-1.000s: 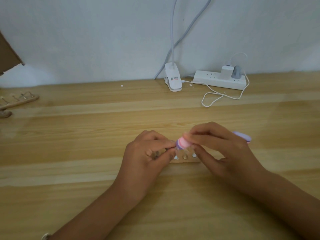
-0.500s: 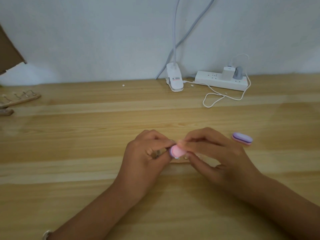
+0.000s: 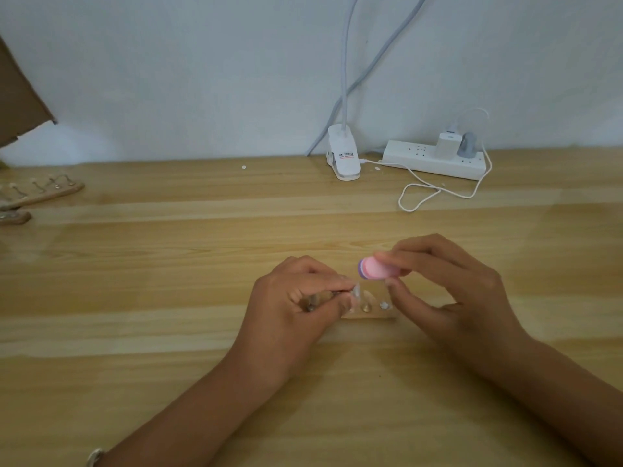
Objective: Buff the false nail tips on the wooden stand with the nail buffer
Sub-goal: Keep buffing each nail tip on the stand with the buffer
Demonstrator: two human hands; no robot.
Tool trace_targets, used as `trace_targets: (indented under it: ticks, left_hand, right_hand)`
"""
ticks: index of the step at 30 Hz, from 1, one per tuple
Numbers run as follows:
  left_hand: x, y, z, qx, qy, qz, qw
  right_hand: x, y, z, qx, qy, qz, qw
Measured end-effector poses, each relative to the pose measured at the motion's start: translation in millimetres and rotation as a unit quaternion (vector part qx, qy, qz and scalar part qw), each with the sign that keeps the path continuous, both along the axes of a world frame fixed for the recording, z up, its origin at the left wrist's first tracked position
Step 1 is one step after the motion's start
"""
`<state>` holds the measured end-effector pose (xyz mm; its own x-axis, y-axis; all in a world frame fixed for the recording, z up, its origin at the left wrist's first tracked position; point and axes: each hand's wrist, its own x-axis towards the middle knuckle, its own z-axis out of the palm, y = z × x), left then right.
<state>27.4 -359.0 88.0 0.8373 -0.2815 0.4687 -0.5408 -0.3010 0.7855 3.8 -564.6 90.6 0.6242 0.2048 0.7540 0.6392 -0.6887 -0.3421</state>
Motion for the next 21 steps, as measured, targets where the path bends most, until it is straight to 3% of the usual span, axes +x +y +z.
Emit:
trace_targets:
  ticks: [4,8,21]
  left_hand:
    - [-2,0,2,-0.022,-0.006,-0.048,0.999]
    - [-1,1,3,-0.034,0.004,-0.04,0.999]
    - [2,3,0,-0.043,0.011,-0.047,0.998]
  right_hand:
    - [-9,12,-4,-0.037,-0.038,0.067,0.996]
    - [0,0,-1,-0.019,-0.029,0.005,0.999]
    - [-7,6,1,-0.004,-0.033,0.022,0.999]
